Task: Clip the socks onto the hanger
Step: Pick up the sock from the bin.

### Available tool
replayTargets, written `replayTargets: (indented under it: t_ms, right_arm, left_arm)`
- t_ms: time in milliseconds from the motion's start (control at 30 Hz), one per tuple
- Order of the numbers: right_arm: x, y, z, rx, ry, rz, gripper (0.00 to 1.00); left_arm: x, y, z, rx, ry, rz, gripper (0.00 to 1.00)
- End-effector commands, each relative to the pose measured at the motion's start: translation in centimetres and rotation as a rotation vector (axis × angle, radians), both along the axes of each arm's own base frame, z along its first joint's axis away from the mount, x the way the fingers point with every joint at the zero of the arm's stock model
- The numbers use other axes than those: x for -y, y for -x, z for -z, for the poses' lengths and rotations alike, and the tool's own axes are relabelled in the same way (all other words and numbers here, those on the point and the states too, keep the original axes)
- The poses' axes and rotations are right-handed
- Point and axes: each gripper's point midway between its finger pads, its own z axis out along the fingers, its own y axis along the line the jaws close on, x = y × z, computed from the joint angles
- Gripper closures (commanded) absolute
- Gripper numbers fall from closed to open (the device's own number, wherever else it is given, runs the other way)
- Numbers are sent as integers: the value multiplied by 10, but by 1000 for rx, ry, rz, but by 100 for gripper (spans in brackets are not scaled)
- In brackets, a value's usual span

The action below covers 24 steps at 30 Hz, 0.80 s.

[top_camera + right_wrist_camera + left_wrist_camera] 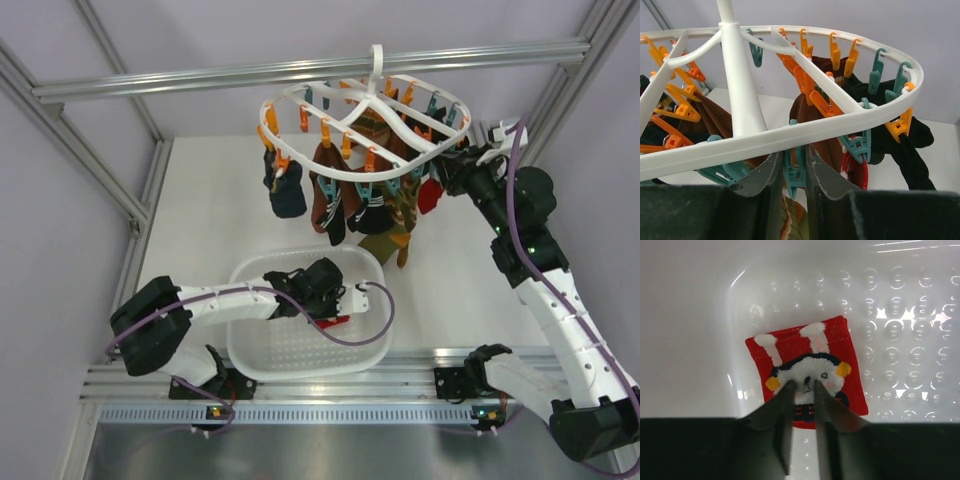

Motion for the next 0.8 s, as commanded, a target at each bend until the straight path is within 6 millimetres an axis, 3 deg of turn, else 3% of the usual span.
replayTargets:
  t_ms: [0, 33, 100, 300, 400, 500, 667, 733, 767]
  right_arm:
    - [-11, -5, -1, 15, -21, -35, 100]
    - [-11, -5, -1, 13, -22, -34, 100]
    - [-11, -5, -2, 14, -23, -34, 100]
    - [-11, -4, -1, 13, -21, -34, 100]
    - [-10, -4, -3, 17, -21, -30, 100]
    - [-10, -3, -5, 22, -21, -32, 100]
    - [-11, -3, -6, 22, -30, -36, 100]
    - [-12, -3, -6, 22, -34, -42, 100]
    - [-12, -4, -6, 19, -36, -41, 100]
  left_arm:
    - [11, -3, 0, 5, 53, 1, 81]
    - [11, -3, 0, 7, 54, 3, 92]
    - [12, -4, -3, 13, 63, 5, 100]
    - [13, -1, -33, 24, 106, 28, 100]
    - [14, -4, -73, 78, 184, 28, 100]
    - [10, 1, -96, 97, 224, 43, 100]
    - [9, 2, -154, 237, 433, 53, 100]
    - [12, 11, -184, 271, 571, 81, 100]
    - [21, 10, -210, 330, 676, 105, 100]
